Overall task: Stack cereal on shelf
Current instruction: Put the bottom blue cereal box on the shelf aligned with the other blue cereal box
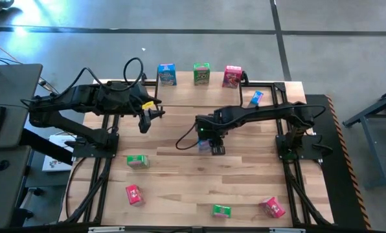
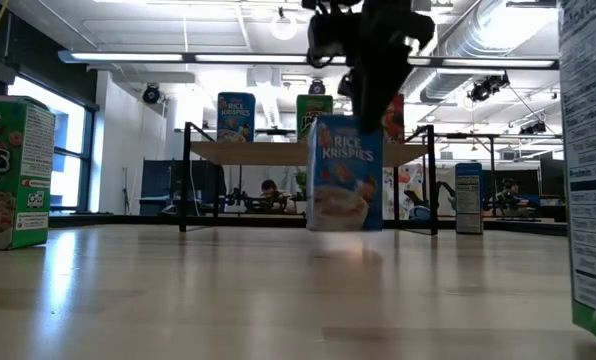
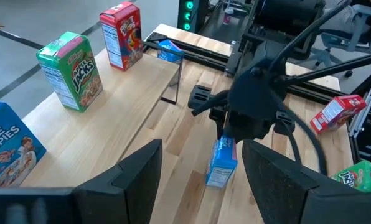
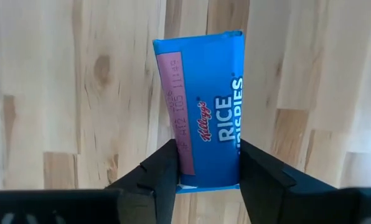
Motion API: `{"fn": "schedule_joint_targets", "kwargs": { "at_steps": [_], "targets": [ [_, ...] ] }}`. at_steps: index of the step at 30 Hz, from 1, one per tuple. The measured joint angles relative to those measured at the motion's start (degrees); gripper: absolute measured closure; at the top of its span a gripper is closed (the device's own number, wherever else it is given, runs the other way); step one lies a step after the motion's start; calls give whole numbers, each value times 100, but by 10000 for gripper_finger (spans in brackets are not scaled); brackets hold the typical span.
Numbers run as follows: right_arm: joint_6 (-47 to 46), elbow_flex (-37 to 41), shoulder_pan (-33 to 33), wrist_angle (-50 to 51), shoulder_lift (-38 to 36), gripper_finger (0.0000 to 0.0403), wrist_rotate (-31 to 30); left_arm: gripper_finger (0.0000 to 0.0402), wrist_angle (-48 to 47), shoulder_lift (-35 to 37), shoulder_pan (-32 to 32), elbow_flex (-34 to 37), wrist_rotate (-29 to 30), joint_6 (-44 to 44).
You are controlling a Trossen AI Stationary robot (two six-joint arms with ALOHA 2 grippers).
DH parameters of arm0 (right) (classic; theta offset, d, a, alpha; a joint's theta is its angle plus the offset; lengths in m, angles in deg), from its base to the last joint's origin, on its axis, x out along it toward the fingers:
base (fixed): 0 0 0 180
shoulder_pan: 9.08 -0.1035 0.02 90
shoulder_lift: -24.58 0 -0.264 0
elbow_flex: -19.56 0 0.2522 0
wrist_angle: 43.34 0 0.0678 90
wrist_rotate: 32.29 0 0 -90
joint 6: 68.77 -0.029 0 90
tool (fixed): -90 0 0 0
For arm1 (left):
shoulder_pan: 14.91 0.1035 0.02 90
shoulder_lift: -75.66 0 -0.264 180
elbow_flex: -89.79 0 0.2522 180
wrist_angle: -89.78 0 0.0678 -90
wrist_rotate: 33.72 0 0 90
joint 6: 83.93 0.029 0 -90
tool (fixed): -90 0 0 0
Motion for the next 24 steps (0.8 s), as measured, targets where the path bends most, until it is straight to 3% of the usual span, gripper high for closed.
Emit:
{"fn": "schedule_joint_targets", "kwargs": {
  "at_steps": [24],
  "targets": [
    [-169,-2392,0,701,-2,264,-128,188,-9,-201,-7,3,-14,960]
  ]
}}
